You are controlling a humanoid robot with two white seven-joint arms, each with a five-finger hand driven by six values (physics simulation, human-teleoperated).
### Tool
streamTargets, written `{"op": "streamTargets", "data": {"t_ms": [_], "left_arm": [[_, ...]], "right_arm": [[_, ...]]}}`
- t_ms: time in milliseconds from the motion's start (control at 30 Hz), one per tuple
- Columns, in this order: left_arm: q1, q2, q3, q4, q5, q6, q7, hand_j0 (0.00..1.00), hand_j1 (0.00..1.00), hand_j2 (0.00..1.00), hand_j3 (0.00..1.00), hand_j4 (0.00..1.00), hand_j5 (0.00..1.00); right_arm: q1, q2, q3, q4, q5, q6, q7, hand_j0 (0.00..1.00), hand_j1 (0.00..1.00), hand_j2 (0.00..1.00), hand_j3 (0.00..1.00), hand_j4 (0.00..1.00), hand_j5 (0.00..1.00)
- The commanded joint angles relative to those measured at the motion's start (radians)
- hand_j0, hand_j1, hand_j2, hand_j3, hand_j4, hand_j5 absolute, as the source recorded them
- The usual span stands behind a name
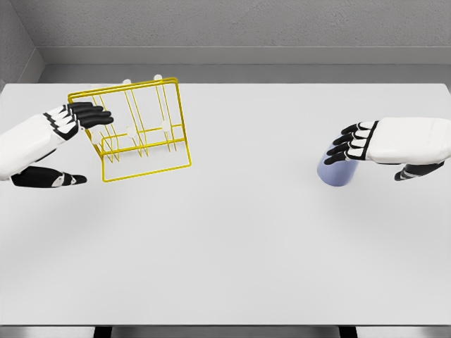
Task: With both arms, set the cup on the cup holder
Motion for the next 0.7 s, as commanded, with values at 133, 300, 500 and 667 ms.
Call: {"op": "streamTargets", "data": {"t_ms": [133, 300, 500, 667], "left_arm": [[0.003, -0.016, 0.0, 0.008, 0.01, 0.001, 0.001, 1.0, 1.0, 1.0, 1.0, 1.0, 1.0], [-0.002, -0.027, -0.001, 0.007, 0.008, 0.001, 0.001, 1.0, 1.0, 1.0, 1.0, 1.0, 1.0], [0.044, -0.027, -0.006, 0.004, 0.073, 0.001, 0.002, 1.0, 1.0, 1.0, 1.0, 1.0, 1.0], [0.028, -0.027, -0.006, -0.001, 0.185, 0.001, 0.004, 1.0, 1.0, 1.0, 1.0, 1.0, 1.0]], "right_arm": [[-0.006, 0.004, -0.003, 0.0, 0.046, 0.002, -0.004, 1.0, 1.0, 1.0, 1.0, 1.0, 1.0], [-0.044, 0.114, -0.007, 0.06, 0.152, 0.002, -0.007, 1.0, 1.0, 1.0, 1.0, 1.0, 1.0], [-0.051, 0.267, 0.014, 0.252, 0.252, 0.002, -0.013, 1.0, 1.0, 1.0, 1.0, 1.0, 1.0], [-0.048, 0.275, 0.019, 0.288, 0.258, 0.002, -0.004, 1.0, 1.0, 1.0, 1.0, 1.0, 1.0]]}}
